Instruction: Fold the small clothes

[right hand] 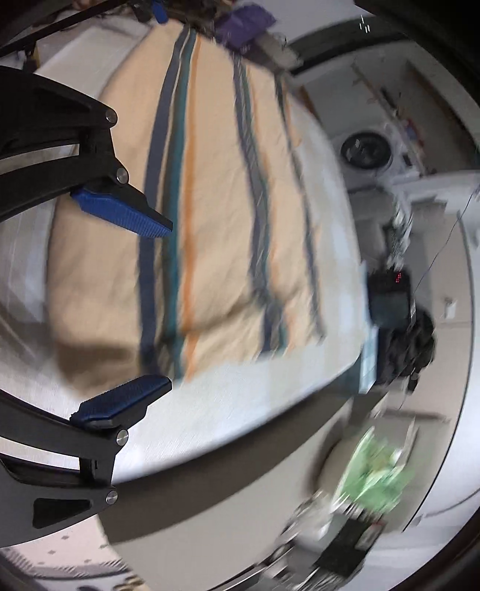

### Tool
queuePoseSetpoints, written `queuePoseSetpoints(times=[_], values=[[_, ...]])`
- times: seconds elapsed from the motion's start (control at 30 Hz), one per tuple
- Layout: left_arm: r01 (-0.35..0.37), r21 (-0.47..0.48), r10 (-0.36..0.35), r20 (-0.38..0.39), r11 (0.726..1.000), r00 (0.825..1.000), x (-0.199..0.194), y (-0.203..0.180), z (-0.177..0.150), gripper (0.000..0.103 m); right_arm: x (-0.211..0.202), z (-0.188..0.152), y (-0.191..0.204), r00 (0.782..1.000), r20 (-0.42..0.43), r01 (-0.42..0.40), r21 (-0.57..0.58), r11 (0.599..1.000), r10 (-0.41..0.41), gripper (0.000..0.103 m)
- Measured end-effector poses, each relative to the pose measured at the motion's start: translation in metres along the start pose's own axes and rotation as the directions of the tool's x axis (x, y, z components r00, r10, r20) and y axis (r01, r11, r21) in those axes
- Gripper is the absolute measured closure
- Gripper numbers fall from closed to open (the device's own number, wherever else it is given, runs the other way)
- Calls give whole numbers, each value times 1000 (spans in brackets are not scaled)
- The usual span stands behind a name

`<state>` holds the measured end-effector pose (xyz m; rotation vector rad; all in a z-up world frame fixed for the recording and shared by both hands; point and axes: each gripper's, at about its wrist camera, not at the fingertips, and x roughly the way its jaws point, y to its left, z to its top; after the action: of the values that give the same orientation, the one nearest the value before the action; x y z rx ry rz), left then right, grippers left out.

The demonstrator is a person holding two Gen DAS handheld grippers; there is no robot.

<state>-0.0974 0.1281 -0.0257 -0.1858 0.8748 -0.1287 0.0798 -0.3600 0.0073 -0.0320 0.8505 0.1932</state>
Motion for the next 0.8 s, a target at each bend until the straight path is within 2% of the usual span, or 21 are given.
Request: queuePoseSetpoints(times=[0.07, 0.17, 0.3, 0.4, 0.47, 0.5, 0.57, 0.63, 0.7, 0.73, 0.8], values=[[-17, -24, 18, 55, 1000, 998, -7, 7, 11, 1, 1, 5, 25, 997, 19, -68, -16, 998, 68, 24], [-29, -39, 32, 69, 999, 997, 4, 7, 33, 1, 16, 9, 61, 985, 9, -174, -35, 984, 174, 24], [14, -25, -13, 29, 1000, 999, 35, -10, 54, 1, 42, 6, 99, 981, -46, -194, -98, 976, 190, 24], [13, 4, -13, -4, 1000, 1000, 55, -21, 57, 1, 60, 1, 106, 988, -82, -144, -167, 975, 132, 24], [-28, 3, 29, -48, 1000, 998, 70, -20, 54, 1, 61, -6, 92, 994, -67, -96, -190, 977, 84, 24], [-42, 2, 42, -69, 999, 997, 75, -18, 51, 2, 57, -10, 82, 995, -64, -82, -175, 981, 72, 24], [-53, 40, 56, -53, 998, 997, 72, -18, 44, 2, 52, -12, 53, 997, -60, -55, -119, 991, 49, 24], [-84, 63, 89, -84, 995, 993, 71, -18, 39, 2, 52, -12, 24, 997, -52, 45, -98, 994, -51, 21], [-91, 64, 96, -86, 994, 992, 68, -16, 37, 2, 49, -11, 7, 988, -55, 136, -79, 988, -141, 20], [-88, 58, 92, -83, 994, 992, 65, -15, 38, 2, 48, -9, -2, 982, -68, 171, -52, 984, -174, 20], [-68, 34, 70, -66, 997, 995, 58, -13, 41, 2, 42, -5, -9, 980, -66, 189, -5, 982, -189, 20]])
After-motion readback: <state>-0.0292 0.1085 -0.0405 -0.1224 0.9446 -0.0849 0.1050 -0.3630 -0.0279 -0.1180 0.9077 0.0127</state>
